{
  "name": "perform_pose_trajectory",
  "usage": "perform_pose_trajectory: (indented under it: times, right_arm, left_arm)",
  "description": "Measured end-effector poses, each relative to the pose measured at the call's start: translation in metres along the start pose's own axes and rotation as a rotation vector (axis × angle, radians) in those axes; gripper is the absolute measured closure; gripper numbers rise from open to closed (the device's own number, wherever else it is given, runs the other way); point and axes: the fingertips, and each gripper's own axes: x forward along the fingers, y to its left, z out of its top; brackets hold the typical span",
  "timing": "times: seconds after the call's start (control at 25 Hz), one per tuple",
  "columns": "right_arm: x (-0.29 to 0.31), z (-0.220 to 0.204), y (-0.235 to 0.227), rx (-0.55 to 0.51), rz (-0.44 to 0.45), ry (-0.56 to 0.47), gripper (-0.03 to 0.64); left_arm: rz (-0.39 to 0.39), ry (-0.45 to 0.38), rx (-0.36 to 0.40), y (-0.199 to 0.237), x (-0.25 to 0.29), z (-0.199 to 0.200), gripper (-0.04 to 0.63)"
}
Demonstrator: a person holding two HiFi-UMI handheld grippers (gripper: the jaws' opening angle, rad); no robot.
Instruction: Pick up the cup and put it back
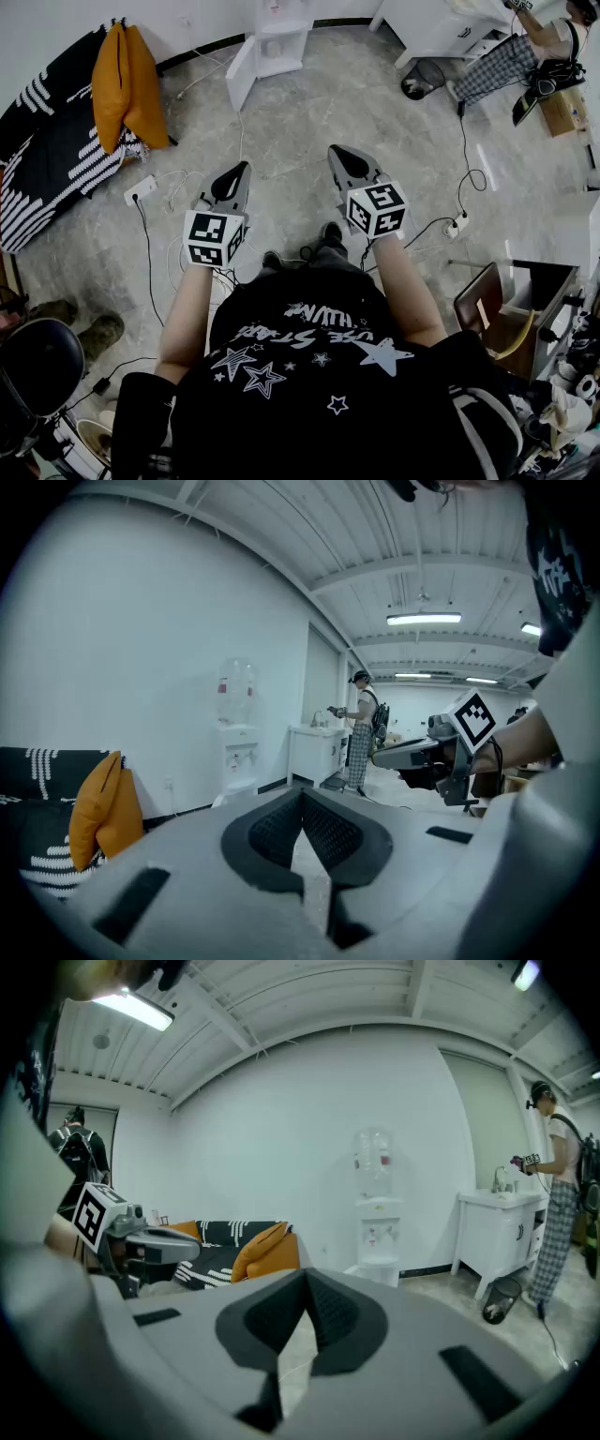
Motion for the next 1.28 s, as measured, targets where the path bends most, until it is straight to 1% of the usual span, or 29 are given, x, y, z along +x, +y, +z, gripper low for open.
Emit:
perform_pose_trajectory:
  times: [0.16, 0.36, 0.52, 0.68, 0.76, 0.84, 0.88, 0.96, 1.08, 1.16, 1.28]
  right_arm:
    - [0.003, -0.004, 0.007, -0.009, 0.009, 0.008, 0.612]
    - [0.012, -0.007, 0.014, -0.015, 0.022, 0.022, 0.612]
    - [0.023, -0.014, 0.024, 0.002, 0.022, 0.024, 0.612]
    - [0.029, -0.015, 0.026, 0.046, -0.020, -0.004, 0.611]
    - [0.026, -0.015, 0.019, 0.084, -0.047, -0.016, 0.611]
    - [0.025, -0.017, 0.008, 0.099, -0.066, -0.015, 0.611]
    - [0.025, -0.018, 0.003, 0.101, -0.070, -0.013, 0.599]
    - [0.028, -0.017, -0.009, 0.106, -0.074, -0.015, 0.522]
    - [0.034, -0.014, -0.032, 0.120, -0.077, -0.024, 0.464]
    - [0.043, -0.016, -0.051, 0.127, -0.071, -0.016, 0.441]
    - [0.067, -0.019, -0.088, 0.133, -0.060, 0.005, 0.391]
  left_arm:
    - [0.021, 0.004, -0.030, 0.006, -0.007, -0.006, 0.586]
    - [0.044, 0.004, -0.047, 0.015, -0.014, -0.011, 0.586]
    - [0.047, 0.032, -0.065, 0.021, -0.027, -0.029, 0.586]
    - [0.034, 0.043, -0.098, 0.027, -0.036, -0.045, 0.586]
    - [0.013, 0.033, -0.100, 0.024, -0.036, -0.043, 0.586]
    - [0.005, 0.027, -0.089, 0.022, -0.031, -0.038, 0.586]
    - [0.007, 0.025, -0.084, 0.022, -0.028, -0.035, 0.586]
    - [0.010, 0.021, -0.081, 0.022, -0.018, -0.030, 0.586]
    - [0.000, 0.037, -0.073, 0.018, 0.001, -0.026, 0.586]
    - [-0.002, 0.056, -0.064, 0.016, 0.017, -0.025, 0.586]
    - [0.023, 0.076, -0.069, 0.026, 0.052, -0.020, 0.586]
